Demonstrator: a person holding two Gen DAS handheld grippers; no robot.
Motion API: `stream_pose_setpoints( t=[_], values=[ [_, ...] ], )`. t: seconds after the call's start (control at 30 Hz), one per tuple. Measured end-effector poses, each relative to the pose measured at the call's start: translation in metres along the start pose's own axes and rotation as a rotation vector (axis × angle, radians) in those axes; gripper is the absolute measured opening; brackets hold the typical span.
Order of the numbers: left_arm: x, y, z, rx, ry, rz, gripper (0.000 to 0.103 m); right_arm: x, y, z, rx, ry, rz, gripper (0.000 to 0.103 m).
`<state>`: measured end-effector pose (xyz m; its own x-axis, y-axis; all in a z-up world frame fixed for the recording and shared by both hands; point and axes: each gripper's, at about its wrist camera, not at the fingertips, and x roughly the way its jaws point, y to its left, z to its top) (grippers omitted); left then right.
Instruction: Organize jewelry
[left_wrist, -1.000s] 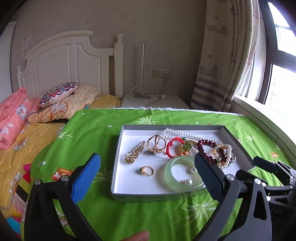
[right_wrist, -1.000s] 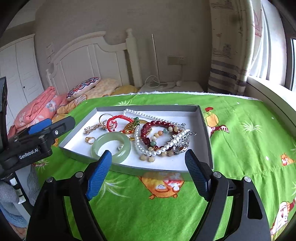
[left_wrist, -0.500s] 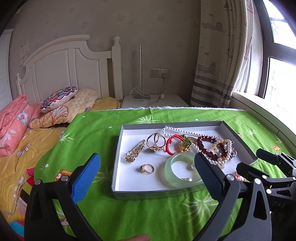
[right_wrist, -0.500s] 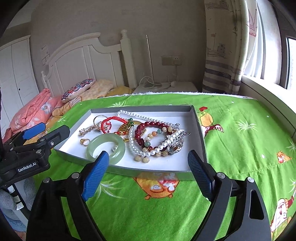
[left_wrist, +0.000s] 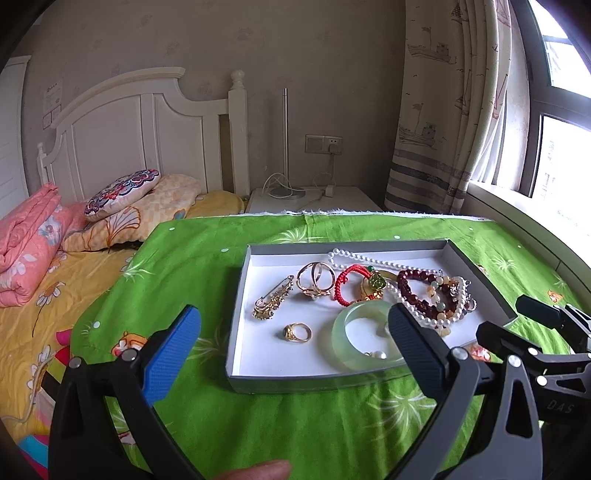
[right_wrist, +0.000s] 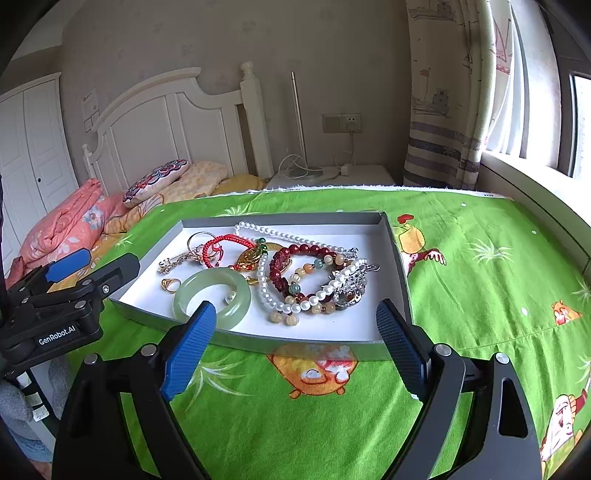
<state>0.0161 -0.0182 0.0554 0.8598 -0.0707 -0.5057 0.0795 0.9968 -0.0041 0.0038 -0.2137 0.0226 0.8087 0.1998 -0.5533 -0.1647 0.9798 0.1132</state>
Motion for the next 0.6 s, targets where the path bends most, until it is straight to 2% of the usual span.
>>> stream_pose_setpoints(
  t=[0.17,0.4,0.5,0.6],
  values=[
    [0.001,-0.001,-0.001,0.011,0.008,0.04,0.101,-0.001,-0.001,0.002,-0.003,-0.003,0.005,0.085],
    [-0.005,-0.001,-0.001,0.013,-0.023,0.039,0.101,-0.001,-0.002,0.001,-0.002,-0.005,0.013,0.086],
    [-0.005,-0.005,-0.001,0.03,0.05,-0.012,0.101,-0.002,0.0,0.0,-0.006,0.012,0.013,0.086],
    [-0.004,-0.009,-0.013,0.038,0.172,-0.024,0.101,-0.002,0.006,-0.008,-0.032,0.095,-0.003,0.086]
  ],
)
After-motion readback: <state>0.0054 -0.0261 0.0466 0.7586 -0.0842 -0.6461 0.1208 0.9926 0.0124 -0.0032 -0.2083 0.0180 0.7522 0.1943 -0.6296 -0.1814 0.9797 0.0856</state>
